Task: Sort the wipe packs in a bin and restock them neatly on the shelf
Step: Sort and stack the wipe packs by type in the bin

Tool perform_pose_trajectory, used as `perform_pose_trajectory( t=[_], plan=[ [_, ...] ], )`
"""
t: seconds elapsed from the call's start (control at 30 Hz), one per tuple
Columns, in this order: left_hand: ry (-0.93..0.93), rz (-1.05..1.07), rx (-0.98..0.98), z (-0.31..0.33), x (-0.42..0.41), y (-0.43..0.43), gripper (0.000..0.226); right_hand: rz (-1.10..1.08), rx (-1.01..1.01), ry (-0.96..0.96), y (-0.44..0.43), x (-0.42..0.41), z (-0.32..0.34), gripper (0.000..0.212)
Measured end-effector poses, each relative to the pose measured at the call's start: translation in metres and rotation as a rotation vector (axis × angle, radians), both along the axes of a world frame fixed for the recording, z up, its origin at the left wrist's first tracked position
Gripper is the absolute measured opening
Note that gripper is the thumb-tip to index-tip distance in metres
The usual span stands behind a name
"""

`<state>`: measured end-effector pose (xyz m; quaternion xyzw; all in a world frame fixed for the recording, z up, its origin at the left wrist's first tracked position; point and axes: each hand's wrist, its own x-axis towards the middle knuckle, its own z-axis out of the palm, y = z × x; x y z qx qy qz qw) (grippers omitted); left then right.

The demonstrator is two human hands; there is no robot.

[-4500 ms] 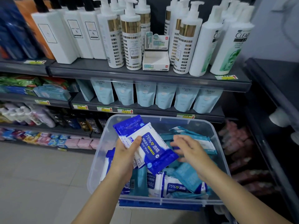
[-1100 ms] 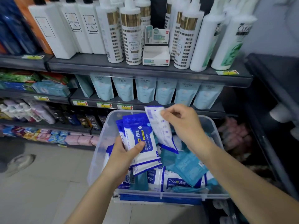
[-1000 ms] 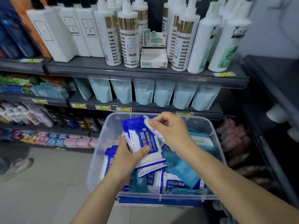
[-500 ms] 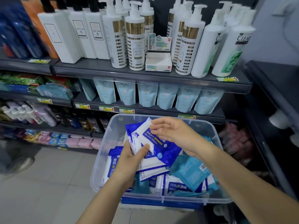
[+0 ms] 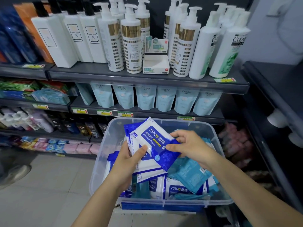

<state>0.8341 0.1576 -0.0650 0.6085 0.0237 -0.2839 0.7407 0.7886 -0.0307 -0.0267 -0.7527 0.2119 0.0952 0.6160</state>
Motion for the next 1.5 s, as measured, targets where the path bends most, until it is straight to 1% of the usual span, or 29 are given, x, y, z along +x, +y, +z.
perform_pose_trajectory(
  t=[0.07,0.1,0.17,0.23,0.27,0.4,0.47,0.53,0.6,0.67,0.73,0.8,0.83,0.9,0.97,1.07,1.13,1.17,1.27,1.4,1.5],
  plan=[
    [0.008,-0.024,-0.025,0.001,0.000,0.000,0.028,-0.043,0.031,-0.017,-0.001,0.000,0.001,0.024],
    [0.010,-0.042,-0.036,0.002,0.000,0.001,0.033,-0.084,0.065,-0.034,-0.003,0.000,0.002,0.017],
    [0.021,-0.072,-0.052,0.002,0.001,0.004,0.042,-0.185,0.186,-0.077,-0.011,0.001,0.008,0.013],
    [0.051,-0.078,-0.073,0.001,0.004,0.008,0.038,-0.247,0.273,-0.126,-0.022,0.002,0.018,0.012],
    [0.067,-0.075,-0.079,0.001,0.005,0.011,0.034,-0.247,0.266,-0.147,-0.028,0.002,0.023,0.011],
    [0.075,-0.090,-0.065,0.002,0.008,0.015,0.035,-0.142,0.161,-0.216,-0.039,0.005,0.042,0.014],
    [0.060,-0.113,-0.052,0.003,0.007,0.014,0.027,-0.008,0.075,-0.241,-0.035,0.010,0.049,0.019],
    [0.044,-0.150,-0.048,0.006,0.004,0.010,0.022,0.204,-0.107,-0.226,-0.025,0.018,0.056,0.022],
    [0.044,-0.186,-0.043,0.008,0.002,0.008,0.023,0.387,-0.338,-0.211,-0.008,0.028,0.059,0.018],
    [0.042,-0.208,-0.045,0.009,0.001,0.007,0.027,0.458,-0.540,-0.221,0.010,0.039,0.057,0.012],
    [0.056,-0.229,-0.049,0.009,0.001,0.008,0.041,0.440,-0.674,-0.234,0.024,0.047,0.051,0.018],
    [0.112,-0.234,-0.075,0.010,0.001,0.009,0.051,0.402,-0.728,-0.256,0.034,0.050,0.045,0.018],
    [0.116,-0.237,-0.088,0.011,0.001,0.011,0.052,0.389,-0.741,-0.268,0.037,0.052,0.043,0.020],
    [0.053,-0.235,-0.070,0.011,0.000,0.014,0.047,0.370,-0.742,-0.318,0.041,0.055,0.037,0.022],
    [0.007,-0.205,-0.038,0.010,0.000,0.019,0.050,0.333,-0.693,-0.368,0.044,0.056,0.032,0.024],
    [0.007,-0.078,-0.017,0.006,0.003,0.029,0.048,0.182,-0.621,-0.424,0.038,0.057,0.020,0.027],
    [-0.007,0.041,-0.007,0.003,0.009,0.039,0.044,0.108,-0.614,-0.386,0.031,0.053,0.006,0.026],
    [-0.021,0.090,-0.009,0.001,0.012,0.044,0.043,0.118,-0.618,-0.346,0.029,0.049,-0.004,0.025],
    [-0.046,0.192,0.008,-0.003,0.023,0.059,0.047,0.289,-0.648,-0.171,0.029,0.037,-0.038,0.025],
    [-0.058,0.241,0.050,-0.011,0.029,0.070,0.052,0.525,-0.772,0.098,0.036,0.024,-0.080,0.037],
    [-0.050,0.256,0.080,-0.017,0.026,0.072,0.042,0.653,-0.884,0.240,0.041,0.017,-0.100,0.042]
  ],
)
